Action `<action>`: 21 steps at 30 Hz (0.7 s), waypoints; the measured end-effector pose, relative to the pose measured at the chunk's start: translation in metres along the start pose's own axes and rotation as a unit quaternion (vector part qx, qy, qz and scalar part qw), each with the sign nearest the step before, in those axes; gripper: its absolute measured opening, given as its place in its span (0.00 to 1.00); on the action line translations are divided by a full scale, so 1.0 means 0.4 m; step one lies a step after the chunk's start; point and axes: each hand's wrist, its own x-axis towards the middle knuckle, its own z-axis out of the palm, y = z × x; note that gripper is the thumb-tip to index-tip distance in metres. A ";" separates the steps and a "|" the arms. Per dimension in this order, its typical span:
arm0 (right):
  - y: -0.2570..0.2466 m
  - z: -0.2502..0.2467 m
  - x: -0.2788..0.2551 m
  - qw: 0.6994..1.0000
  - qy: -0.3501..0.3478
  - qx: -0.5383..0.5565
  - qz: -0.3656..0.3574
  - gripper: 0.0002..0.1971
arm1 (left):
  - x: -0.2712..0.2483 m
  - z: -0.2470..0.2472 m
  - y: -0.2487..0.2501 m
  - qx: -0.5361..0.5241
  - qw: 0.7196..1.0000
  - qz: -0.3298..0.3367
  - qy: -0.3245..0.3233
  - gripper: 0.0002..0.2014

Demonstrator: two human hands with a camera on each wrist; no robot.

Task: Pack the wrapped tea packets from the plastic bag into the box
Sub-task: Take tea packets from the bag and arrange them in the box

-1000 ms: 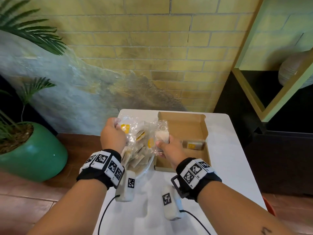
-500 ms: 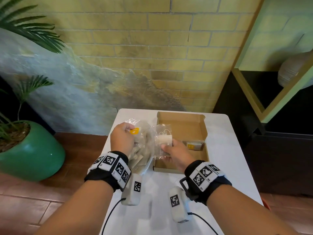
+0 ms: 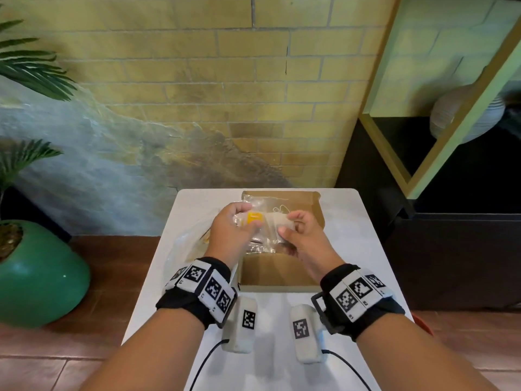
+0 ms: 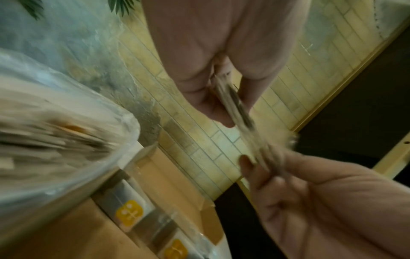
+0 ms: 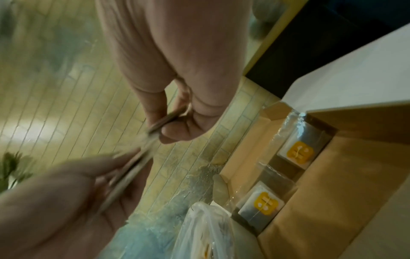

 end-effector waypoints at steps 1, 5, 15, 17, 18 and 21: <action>0.000 0.002 -0.002 1.000 -0.007 -0.016 0.004 0.08 | -0.004 0.009 0.004 -0.003 1.000 0.009 -0.011 0.17; -0.006 0.006 -0.013 0.998 -0.035 -0.046 0.032 0.08 | -0.017 0.036 0.024 -0.031 0.999 0.035 -0.028 0.24; -0.002 -0.040 0.011 0.997 0.018 -0.003 0.074 0.07 | -0.022 0.060 0.015 -0.024 0.997 0.020 -0.077 0.46; 0.014 -0.062 0.016 0.997 0.043 -0.022 0.061 0.08 | -0.020 0.064 0.008 -0.017 0.997 0.002 -0.069 0.44; 0.024 -0.074 0.020 0.996 0.053 -0.038 0.058 0.08 | -0.018 0.066 0.003 -0.015 0.998 -0.007 -0.061 0.41; 0.053 -0.102 0.030 0.994 0.074 -0.040 0.065 0.07 | -0.009 0.070 -0.020 -0.031 0.998 -0.023 -0.056 0.24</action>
